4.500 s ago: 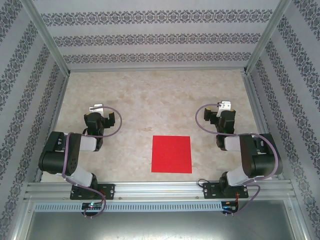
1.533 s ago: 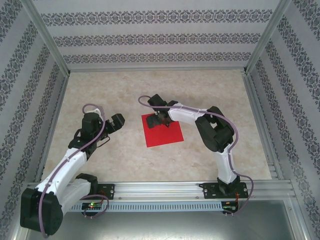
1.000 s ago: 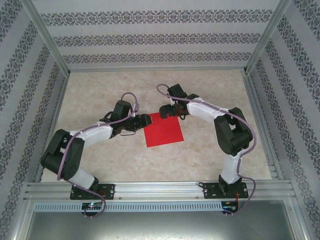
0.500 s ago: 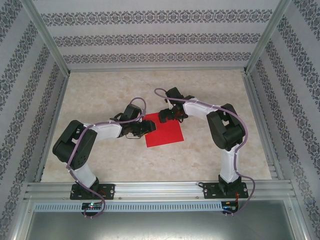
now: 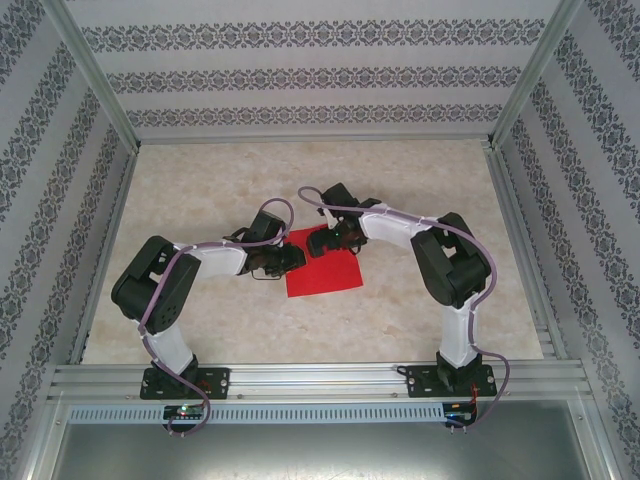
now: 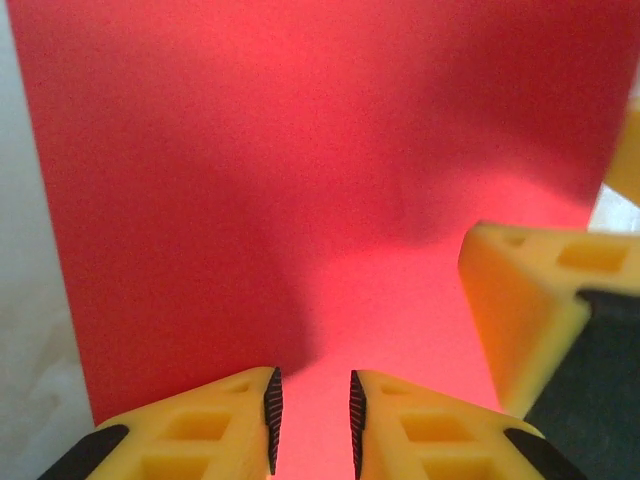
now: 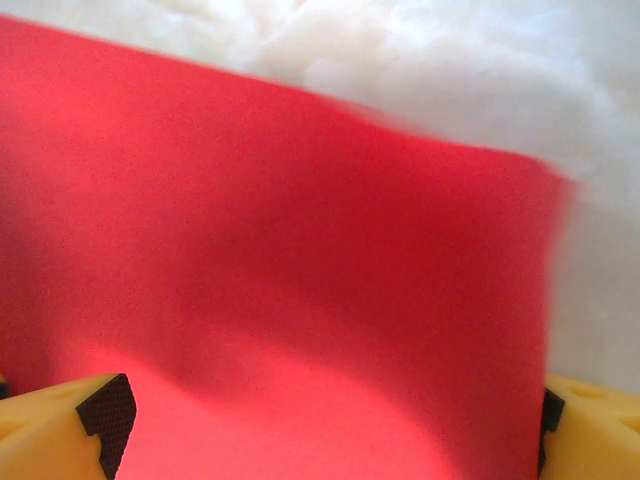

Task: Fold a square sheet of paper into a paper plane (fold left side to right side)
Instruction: Pick up the square sheet of paper from the center of the table.

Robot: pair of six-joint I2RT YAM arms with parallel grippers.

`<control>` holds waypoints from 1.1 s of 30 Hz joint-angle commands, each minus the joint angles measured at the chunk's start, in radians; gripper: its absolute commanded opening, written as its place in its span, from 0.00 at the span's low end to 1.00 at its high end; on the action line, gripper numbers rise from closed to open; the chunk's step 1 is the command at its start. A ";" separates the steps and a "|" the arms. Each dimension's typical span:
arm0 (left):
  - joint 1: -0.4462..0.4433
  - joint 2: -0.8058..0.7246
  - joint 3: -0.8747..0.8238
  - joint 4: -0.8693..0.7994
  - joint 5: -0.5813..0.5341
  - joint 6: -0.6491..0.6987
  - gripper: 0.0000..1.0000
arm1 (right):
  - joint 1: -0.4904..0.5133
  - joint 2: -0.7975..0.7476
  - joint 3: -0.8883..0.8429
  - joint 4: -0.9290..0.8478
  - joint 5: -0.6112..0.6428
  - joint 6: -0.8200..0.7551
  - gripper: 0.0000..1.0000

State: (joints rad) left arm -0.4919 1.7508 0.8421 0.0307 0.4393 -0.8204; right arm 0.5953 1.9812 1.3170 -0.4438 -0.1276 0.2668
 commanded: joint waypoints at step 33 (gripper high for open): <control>0.264 -0.619 -0.137 0.082 0.199 0.077 0.85 | -0.193 -0.431 -0.284 0.389 -0.665 0.084 0.29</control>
State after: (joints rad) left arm -0.2455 1.1992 0.7044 0.0452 0.5133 -0.7815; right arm 0.4328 1.6623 1.0496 -0.1738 -0.6079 0.3420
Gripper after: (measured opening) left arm 0.831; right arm 0.288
